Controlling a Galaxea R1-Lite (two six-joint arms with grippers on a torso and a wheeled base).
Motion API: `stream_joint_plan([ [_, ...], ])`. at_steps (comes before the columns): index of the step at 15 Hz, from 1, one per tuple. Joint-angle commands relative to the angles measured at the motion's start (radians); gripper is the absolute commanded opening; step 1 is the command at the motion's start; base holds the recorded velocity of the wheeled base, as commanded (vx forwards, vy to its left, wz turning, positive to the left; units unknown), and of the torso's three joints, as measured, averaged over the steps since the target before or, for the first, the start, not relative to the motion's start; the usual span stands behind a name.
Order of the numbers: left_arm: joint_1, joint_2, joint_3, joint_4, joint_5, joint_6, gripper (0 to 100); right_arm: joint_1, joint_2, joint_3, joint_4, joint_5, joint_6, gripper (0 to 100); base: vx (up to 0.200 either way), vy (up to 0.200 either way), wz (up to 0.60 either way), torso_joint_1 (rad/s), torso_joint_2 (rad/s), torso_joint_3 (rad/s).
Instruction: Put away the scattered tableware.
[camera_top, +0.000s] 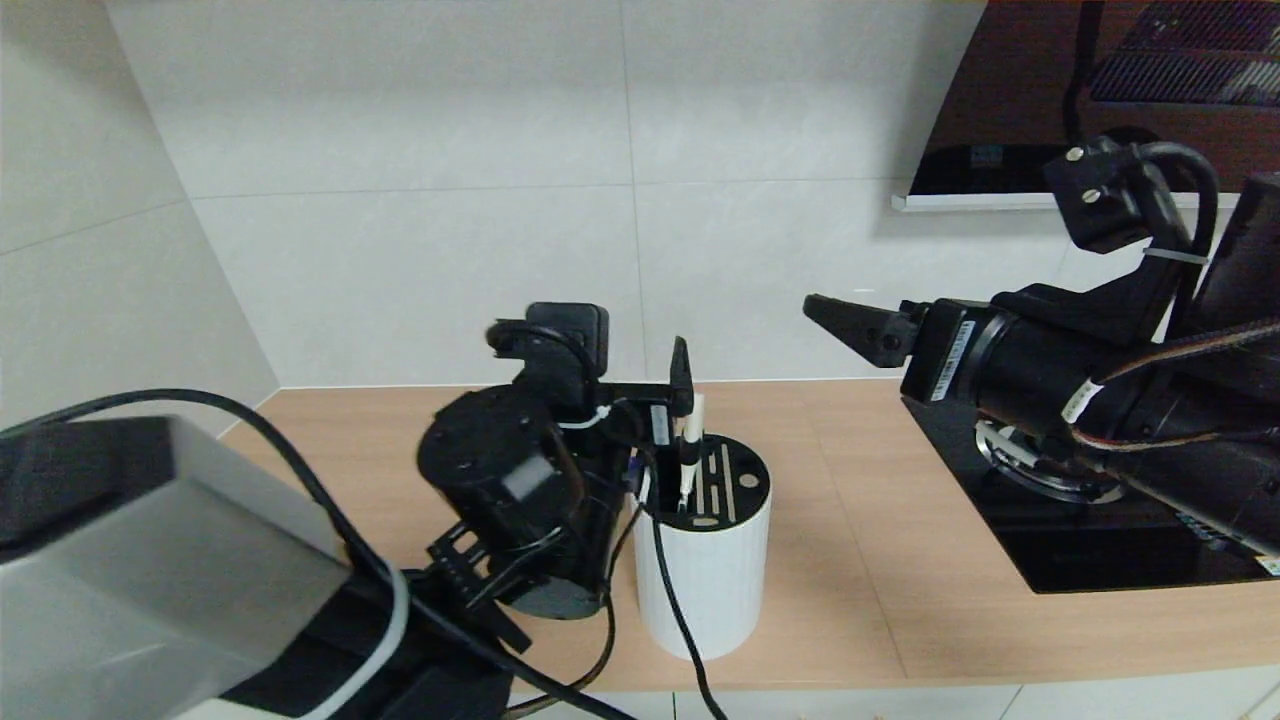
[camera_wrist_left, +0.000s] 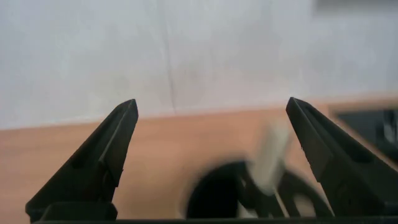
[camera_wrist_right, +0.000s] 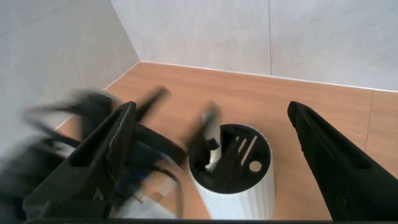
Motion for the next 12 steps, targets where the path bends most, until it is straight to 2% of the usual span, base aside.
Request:
stream_joint_plan([
  [1,0.052,-0.269,0.098,0.021,-0.031,0.034,100,-0.071,-0.084,0.039,-0.003,0.003,-0.006,100,0.000,0.000,0.00,0.000,0.00,0.000],
  [2,0.055,-0.289,0.104,0.024,-0.031,0.034,100,-0.076,-0.094,0.044,-0.003,0.001,-0.008,100,0.000,0.000,0.00,0.000,0.00,0.000],
  [3,0.114,-0.441,0.176,0.079,-0.033,0.033,100,-0.128,-0.182,0.113,-0.003,0.003,-0.011,100,0.000,0.000,0.00,0.000,0.00,0.000],
  [5,0.194,-0.628,0.314,0.164,-0.037,0.022,100,-0.212,-0.320,0.223,-0.003,0.011,-0.029,100,0.000,0.000,0.00,0.000,0.00,0.000],
  [6,0.209,-0.673,0.352,0.185,-0.037,0.019,100,-0.242,-0.352,0.250,-0.003,0.011,-0.034,100,0.000,0.000,0.00,0.000,0.00,0.000],
  [7,0.218,-0.768,0.432,0.242,-0.037,0.019,100,-0.297,-0.424,0.302,-0.002,0.014,-0.049,100,0.000,0.000,0.00,0.000,0.00,0.000],
  [8,0.241,-0.912,0.509,0.372,-0.037,0.019,100,-0.369,-0.527,0.365,-0.002,0.034,-0.052,100,0.000,0.000,0.00,0.000,0.00,0.000],
  [9,0.289,-1.033,0.541,0.493,-0.044,0.017,100,-0.400,-0.633,0.418,0.006,0.070,-0.054,100,0.000,0.000,0.00,0.000,0.00,0.000],
  [10,0.333,-1.147,0.555,0.615,-0.059,0.013,100,-0.404,-0.743,0.466,0.028,0.109,-0.057,100,0.000,0.000,0.00,0.000,0.00,0.000],
  [12,0.416,-1.343,0.547,0.823,-0.085,0.006,100,-0.415,-0.926,0.478,0.186,0.106,-0.097,100,0.000,0.000,0.00,0.000,0.00,0.000],
])
